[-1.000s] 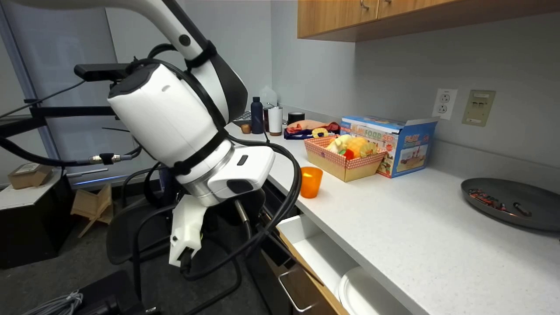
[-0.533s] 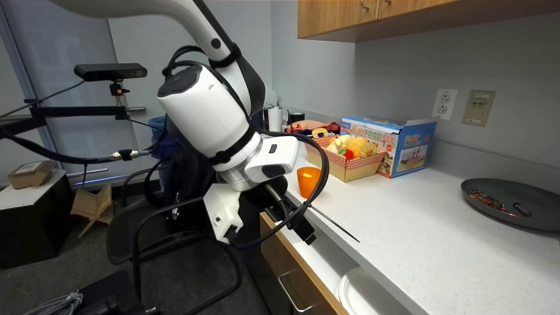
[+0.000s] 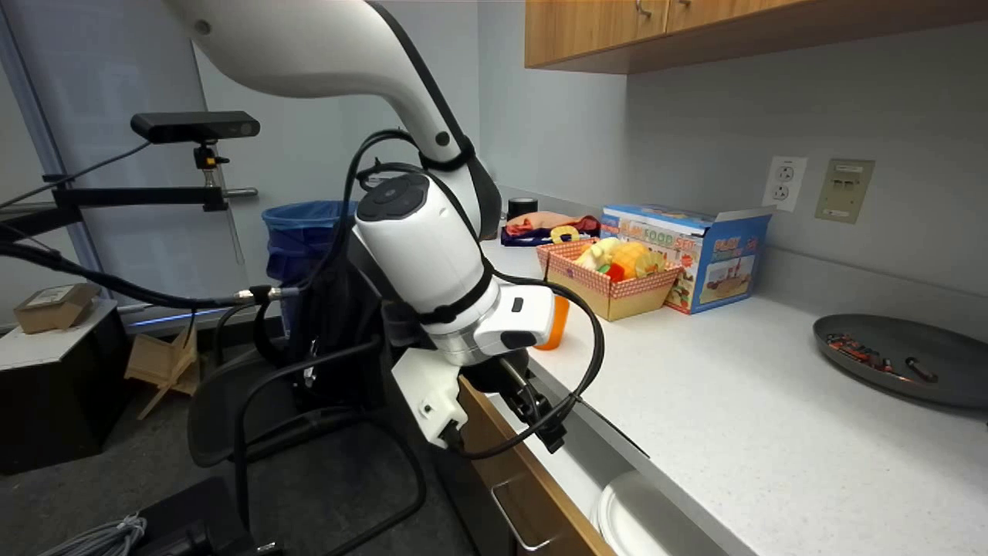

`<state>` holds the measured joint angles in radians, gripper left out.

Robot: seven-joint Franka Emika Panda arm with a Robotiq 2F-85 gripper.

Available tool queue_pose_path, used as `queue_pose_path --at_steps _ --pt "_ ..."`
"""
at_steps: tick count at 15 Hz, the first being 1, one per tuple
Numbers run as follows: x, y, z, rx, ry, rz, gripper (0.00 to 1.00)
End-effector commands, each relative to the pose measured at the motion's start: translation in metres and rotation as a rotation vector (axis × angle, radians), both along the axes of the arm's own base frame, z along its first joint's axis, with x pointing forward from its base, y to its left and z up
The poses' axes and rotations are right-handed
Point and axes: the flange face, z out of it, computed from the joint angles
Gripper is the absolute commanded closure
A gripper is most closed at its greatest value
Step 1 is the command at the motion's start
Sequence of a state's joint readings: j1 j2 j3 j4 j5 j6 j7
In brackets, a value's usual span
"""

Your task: Open the drawer

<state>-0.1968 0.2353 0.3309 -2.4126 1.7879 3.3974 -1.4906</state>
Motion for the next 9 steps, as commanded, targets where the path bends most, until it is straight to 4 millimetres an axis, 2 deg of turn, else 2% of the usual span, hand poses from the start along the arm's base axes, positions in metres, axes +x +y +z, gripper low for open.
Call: queue_pose_path --at_steps 1,4,9 --pt "0.023 0.0 -0.021 -0.007 0.021 -0.005 0.0" --pt "0.027 0.002 -0.037 0.007 0.045 -0.011 0.0" --pt "0.034 -0.006 -0.047 0.004 0.054 -0.017 0.0"
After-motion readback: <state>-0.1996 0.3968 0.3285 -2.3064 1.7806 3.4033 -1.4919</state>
